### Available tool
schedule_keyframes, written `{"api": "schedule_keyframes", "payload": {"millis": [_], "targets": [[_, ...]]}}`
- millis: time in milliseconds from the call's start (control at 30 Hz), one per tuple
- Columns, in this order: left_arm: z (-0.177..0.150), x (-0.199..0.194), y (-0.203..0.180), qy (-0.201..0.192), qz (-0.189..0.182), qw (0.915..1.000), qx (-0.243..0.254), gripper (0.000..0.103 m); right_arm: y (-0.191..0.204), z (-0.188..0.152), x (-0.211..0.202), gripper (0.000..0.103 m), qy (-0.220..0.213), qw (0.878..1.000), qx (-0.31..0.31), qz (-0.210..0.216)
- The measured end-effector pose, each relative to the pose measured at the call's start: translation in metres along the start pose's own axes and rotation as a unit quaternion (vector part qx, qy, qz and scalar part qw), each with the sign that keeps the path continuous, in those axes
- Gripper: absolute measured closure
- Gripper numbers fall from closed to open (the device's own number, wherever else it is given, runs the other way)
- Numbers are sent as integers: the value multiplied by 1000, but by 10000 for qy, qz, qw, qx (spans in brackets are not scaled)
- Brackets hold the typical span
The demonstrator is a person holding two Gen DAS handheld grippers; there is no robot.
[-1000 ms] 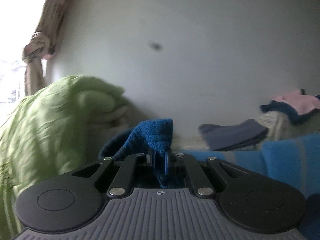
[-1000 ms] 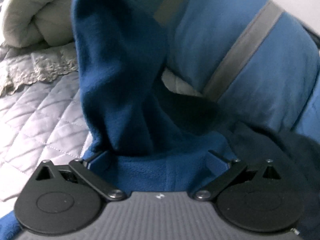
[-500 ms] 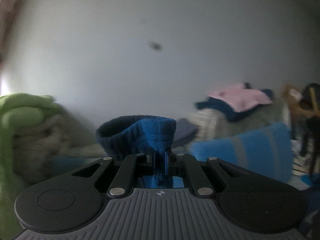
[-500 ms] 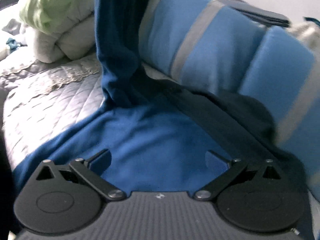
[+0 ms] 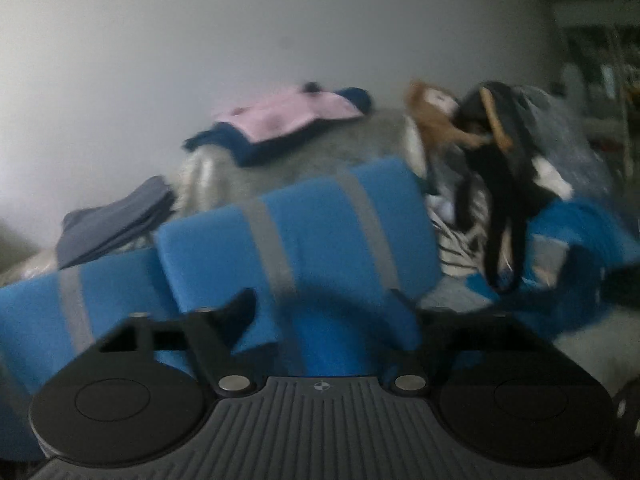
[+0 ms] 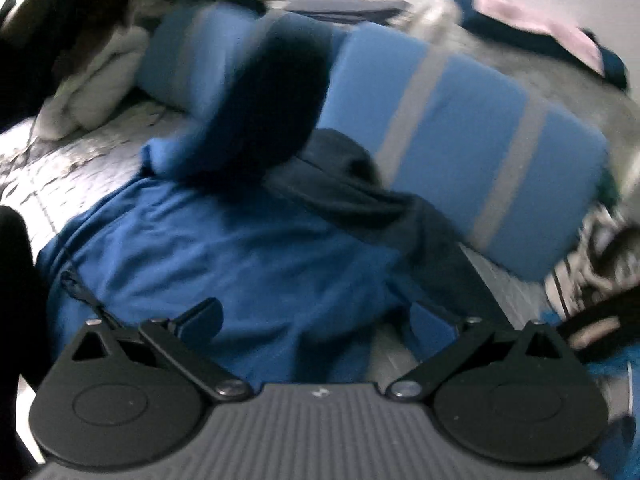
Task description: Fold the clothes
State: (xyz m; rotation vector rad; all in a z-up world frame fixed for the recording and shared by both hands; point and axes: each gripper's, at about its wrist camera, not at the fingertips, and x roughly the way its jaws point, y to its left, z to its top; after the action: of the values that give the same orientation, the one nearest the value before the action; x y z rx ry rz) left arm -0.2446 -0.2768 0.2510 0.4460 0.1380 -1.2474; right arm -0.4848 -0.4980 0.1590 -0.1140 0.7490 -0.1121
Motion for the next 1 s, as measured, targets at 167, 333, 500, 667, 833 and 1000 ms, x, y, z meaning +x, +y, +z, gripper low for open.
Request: {"api": "schedule_keyframes", "payload": {"millis": [167,333,500,667,833,1000], "targets": [[-11,-6,-2,177,-86,9998,105,26,-31,-20,0,0,58,9983,577,-30],[-31,-22,35,486,287,9983,-110,24,-54,-29,18,0,153,9924,1221,81],[-70,-45,89,957,739,9919,-396,24,-82,-37,38,0,253,9777,2076,180],[-103,-84,137,1354,1108,9806,-887,23,-102,-38,39,0,226,9659,2566,273],[-141,-108,171,1758,1275,9656,-1430,23,-105,-38,37,0,252,9695,2426,262],[-195,-97,190,2053,1551,9391,-2279,23,-106,-47,70,4,639,9632,2603,208]]}}
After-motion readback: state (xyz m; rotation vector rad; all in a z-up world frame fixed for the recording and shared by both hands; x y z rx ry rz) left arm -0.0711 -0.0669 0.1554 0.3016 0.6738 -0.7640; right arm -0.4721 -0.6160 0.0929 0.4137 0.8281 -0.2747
